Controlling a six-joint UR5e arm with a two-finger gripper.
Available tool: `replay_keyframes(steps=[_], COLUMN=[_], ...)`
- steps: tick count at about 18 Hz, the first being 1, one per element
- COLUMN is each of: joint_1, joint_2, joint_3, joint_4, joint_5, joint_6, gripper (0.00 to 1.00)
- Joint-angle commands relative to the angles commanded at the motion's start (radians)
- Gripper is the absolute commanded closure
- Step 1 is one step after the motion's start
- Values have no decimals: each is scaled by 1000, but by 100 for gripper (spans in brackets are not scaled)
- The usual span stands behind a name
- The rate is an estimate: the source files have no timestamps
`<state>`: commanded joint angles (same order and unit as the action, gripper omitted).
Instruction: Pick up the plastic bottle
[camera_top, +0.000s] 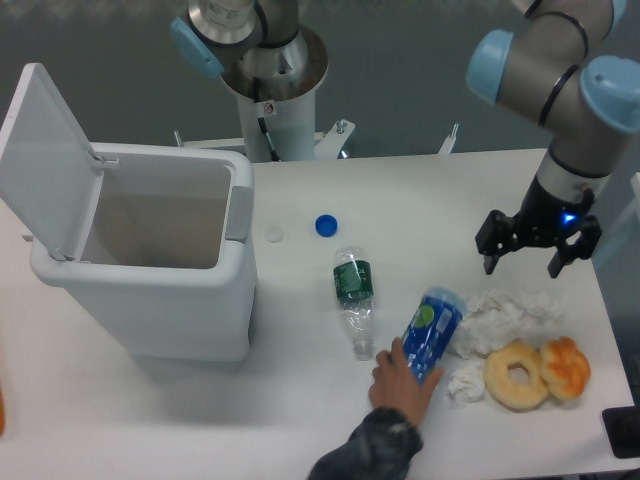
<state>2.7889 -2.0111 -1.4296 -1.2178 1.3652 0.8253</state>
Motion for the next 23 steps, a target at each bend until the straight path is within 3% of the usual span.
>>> replay_keyframes(steps=[4, 6, 11, 13, 17, 21, 23], joint_1=[-93, -153, -189, -189, -178, -187, -198], joint_2=[21, 44, 107, 103, 57, -73, -110], joint_3=[-51, -46, -54, -42, -45, -13, -6], joint_4=[-2, -12, -34, -26, 7, 161, 188], joint_5=[53, 81, 77, 77, 75, 80, 81], joint_6=[-2, -6, 14, 56, 279, 325, 325], gripper=[0, 0, 0, 0, 0, 0, 0])
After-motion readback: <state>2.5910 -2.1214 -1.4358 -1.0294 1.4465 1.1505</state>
